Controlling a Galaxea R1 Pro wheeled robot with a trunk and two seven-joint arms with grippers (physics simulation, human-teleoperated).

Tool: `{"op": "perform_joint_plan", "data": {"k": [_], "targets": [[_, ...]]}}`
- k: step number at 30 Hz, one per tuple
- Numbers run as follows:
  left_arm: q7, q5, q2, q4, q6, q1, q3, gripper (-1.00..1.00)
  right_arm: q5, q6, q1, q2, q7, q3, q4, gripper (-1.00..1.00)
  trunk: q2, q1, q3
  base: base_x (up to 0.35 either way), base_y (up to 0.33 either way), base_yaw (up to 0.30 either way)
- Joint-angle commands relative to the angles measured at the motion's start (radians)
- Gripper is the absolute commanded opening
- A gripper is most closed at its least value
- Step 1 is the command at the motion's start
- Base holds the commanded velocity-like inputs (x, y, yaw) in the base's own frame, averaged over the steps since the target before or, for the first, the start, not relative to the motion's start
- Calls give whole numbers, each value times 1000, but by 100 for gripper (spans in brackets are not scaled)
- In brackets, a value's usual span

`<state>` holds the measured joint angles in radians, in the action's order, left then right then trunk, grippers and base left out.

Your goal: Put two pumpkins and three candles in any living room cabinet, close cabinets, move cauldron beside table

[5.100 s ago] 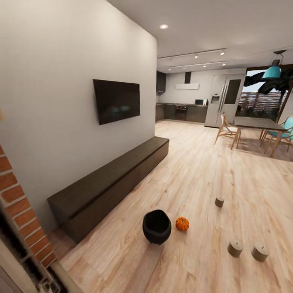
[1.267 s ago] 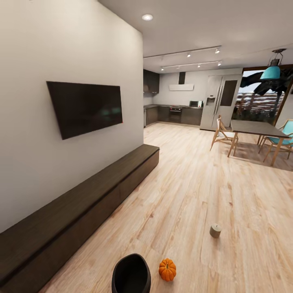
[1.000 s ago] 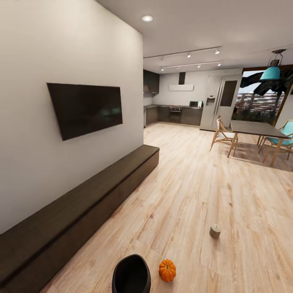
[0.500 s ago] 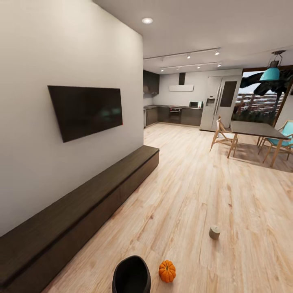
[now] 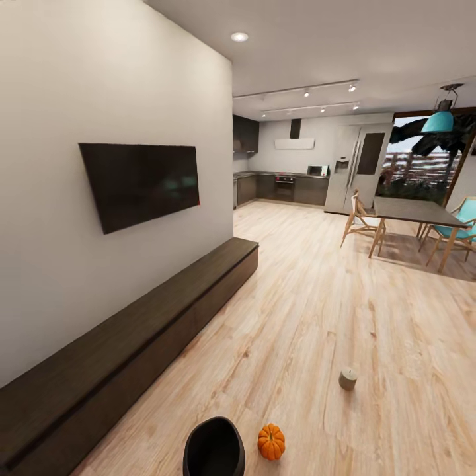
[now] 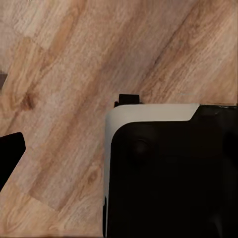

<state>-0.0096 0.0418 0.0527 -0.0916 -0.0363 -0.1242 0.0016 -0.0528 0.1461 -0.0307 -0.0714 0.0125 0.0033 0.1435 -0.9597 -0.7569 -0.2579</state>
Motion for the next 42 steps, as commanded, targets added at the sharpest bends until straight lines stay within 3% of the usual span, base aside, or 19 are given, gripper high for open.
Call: {"op": "perform_joint_plan", "data": {"k": [1,3,6,11,13,16,21,29,33,42], "targets": [[0,15,0,-2,40,-30,0,100,-5,-60,-3,-1,16,0,61,100,6,4,2,0,0,0],[0,33,0,-27,114,-97,0,100,-5,-223,-12,-3,55,0,233,100,20,12,8,0,0,0],[0,40,0,-74,177,-155,0,100,-5,-348,-49,-4,75,0,362,100,41,23,17,0,0,0],[12,45,17,-167,312,-250,12,100,-4,-434,-194,-5,84,0,419,100,76,42,33,0,0,0],[63,68,28,-215,339,-286,56,100,-3,-441,-241,-6,84,0,423,100,90,50,39,0,0,0],[179,130,43,-258,359,-327,115,100,-4,-440,-277,-7,84,8,426,100,111,61,49,0,0,0],[240,205,65,-277,356,-349,139,100,-3,-425,-289,-7,81,67,429,100,146,81,64,0,0,0],[240,220,59,-271,353,-350,139,100,-2,-370,-290,-5,79,85,430,100,153,84,68,0,0,0],[234,213,30,-267,342,-345,135,100,-2,-362,-290,-5,79,86,429,100,153,84,68,0,0,0],[232,210,24,-237,284,-342,133,100,-2,-336,-290,-5,77,86,429,100,153,84,68,-48,65,14]]}}
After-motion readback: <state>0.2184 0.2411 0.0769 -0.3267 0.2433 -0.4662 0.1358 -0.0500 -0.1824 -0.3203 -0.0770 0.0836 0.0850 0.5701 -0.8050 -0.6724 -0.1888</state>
